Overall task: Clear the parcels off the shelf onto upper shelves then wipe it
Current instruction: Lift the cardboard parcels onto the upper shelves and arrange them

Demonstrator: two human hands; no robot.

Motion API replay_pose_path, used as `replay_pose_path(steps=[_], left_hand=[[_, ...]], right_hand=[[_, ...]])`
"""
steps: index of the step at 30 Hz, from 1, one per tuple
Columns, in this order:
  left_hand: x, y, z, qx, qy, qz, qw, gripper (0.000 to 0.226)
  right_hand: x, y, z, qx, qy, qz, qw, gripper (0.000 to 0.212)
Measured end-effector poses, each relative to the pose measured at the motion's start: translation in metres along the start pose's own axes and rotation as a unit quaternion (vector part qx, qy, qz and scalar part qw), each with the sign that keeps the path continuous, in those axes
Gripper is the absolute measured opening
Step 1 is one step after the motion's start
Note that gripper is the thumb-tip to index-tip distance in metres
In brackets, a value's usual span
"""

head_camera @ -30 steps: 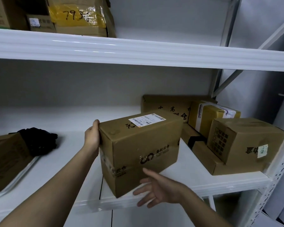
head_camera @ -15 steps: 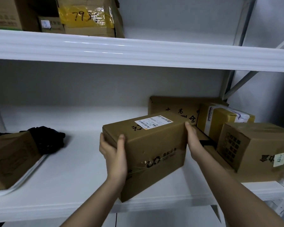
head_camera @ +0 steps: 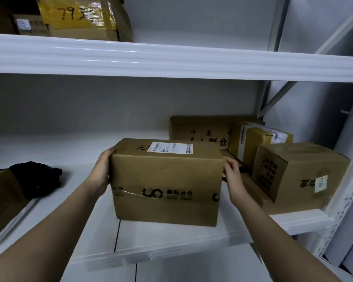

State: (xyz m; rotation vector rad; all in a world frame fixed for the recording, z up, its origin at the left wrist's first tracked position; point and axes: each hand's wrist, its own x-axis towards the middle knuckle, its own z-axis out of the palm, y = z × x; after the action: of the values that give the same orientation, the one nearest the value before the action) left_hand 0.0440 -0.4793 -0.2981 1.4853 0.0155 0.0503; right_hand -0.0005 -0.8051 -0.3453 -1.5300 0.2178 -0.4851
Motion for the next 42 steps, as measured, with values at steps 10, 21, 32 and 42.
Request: replay_pose_path(steps=[10,21,32,42], left_hand=[[0.003,0.0,0.027,-0.031,0.122,-0.132,0.983,0.121],[-0.013,-0.006,0.05,-0.047,0.13,-0.122,0.983,0.112],[-0.038,-0.025,0.062,-0.066,0.042,-0.083,0.993,0.107],[-0.073,-0.061,0.06,-0.049,0.006,-0.03,0.998,0.073]], right_hand=[[-0.012,-0.005,-0.016,-0.006,-0.201,0.041,0.979,0.087],[-0.034,-0.024,-0.007,-0.04,-0.253,0.06,0.965,0.037],[-0.05,-0.018,0.009,-0.063,-0.264,0.05,0.961,0.03],[-0.063,0.009,0.025,-0.048,-0.326,0.032,0.944,0.045]])
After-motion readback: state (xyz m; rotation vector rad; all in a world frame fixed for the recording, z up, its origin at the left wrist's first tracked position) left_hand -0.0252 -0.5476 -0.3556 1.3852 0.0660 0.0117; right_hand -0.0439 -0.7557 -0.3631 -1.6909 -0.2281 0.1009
